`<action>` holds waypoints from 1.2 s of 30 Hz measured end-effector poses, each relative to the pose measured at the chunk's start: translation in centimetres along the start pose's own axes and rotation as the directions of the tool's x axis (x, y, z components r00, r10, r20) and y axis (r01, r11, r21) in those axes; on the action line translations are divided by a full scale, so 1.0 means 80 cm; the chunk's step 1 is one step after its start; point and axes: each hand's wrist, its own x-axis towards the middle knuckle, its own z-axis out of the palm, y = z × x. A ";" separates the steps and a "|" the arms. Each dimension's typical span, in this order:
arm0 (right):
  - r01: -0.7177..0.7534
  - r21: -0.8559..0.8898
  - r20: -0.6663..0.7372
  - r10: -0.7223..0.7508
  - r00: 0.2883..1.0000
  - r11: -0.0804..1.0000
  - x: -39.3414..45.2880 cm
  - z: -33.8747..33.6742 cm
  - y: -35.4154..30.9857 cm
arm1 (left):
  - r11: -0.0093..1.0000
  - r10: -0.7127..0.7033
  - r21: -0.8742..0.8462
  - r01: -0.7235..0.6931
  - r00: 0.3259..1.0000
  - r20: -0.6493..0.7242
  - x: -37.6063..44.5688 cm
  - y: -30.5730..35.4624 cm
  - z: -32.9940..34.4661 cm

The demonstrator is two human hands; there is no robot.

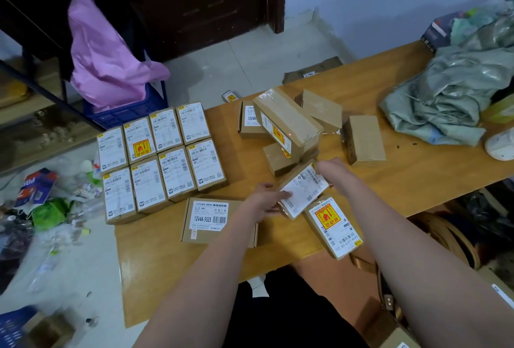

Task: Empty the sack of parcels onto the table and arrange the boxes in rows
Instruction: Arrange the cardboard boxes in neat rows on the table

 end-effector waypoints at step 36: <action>0.442 -0.844 0.324 -0.368 0.872 0.305 -0.118 0.286 0.008 | 0.949 0.063 -0.297 -0.103 0.988 -0.141 -0.114 -0.183 -0.309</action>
